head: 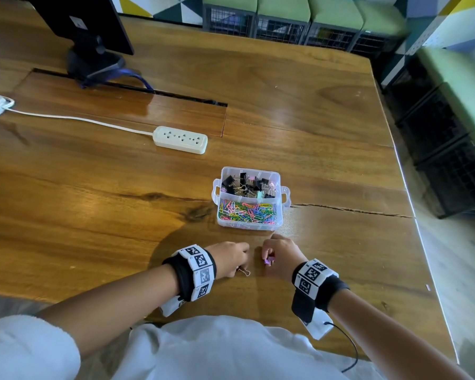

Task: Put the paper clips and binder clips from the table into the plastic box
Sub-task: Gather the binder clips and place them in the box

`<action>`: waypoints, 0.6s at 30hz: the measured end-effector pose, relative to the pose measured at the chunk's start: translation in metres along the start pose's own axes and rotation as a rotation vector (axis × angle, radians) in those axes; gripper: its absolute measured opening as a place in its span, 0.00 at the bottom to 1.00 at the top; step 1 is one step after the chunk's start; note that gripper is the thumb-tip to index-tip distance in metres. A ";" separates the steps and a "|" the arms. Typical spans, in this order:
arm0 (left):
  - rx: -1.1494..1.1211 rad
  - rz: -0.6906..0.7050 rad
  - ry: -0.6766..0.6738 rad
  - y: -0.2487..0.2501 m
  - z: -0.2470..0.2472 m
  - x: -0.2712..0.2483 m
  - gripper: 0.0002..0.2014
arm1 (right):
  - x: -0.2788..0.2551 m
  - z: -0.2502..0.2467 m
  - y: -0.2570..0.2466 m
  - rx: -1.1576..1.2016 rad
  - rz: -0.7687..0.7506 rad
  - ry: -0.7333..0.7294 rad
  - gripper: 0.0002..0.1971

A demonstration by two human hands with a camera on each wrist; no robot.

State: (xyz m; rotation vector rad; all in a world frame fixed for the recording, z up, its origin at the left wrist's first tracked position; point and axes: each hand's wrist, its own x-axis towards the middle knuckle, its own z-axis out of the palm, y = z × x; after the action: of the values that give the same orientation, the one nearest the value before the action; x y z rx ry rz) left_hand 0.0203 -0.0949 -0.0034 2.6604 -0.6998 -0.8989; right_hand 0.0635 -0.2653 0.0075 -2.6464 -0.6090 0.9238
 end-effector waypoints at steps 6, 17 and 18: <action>-0.162 -0.014 0.267 -0.020 -0.051 -0.002 0.09 | -0.001 -0.004 -0.004 -0.047 -0.012 -0.062 0.12; -0.270 -0.291 0.588 -0.064 -0.119 0.029 0.11 | 0.001 -0.001 0.001 -0.071 -0.035 -0.062 0.10; -0.290 -0.305 0.585 -0.065 -0.118 0.032 0.12 | 0.000 -0.001 0.002 -0.073 -0.042 -0.058 0.10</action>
State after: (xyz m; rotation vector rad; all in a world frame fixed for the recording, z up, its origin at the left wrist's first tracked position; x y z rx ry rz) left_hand 0.1390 -0.0464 0.0481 2.5900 -0.0255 -0.2151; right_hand 0.0646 -0.2666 0.0075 -2.6678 -0.7217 0.9869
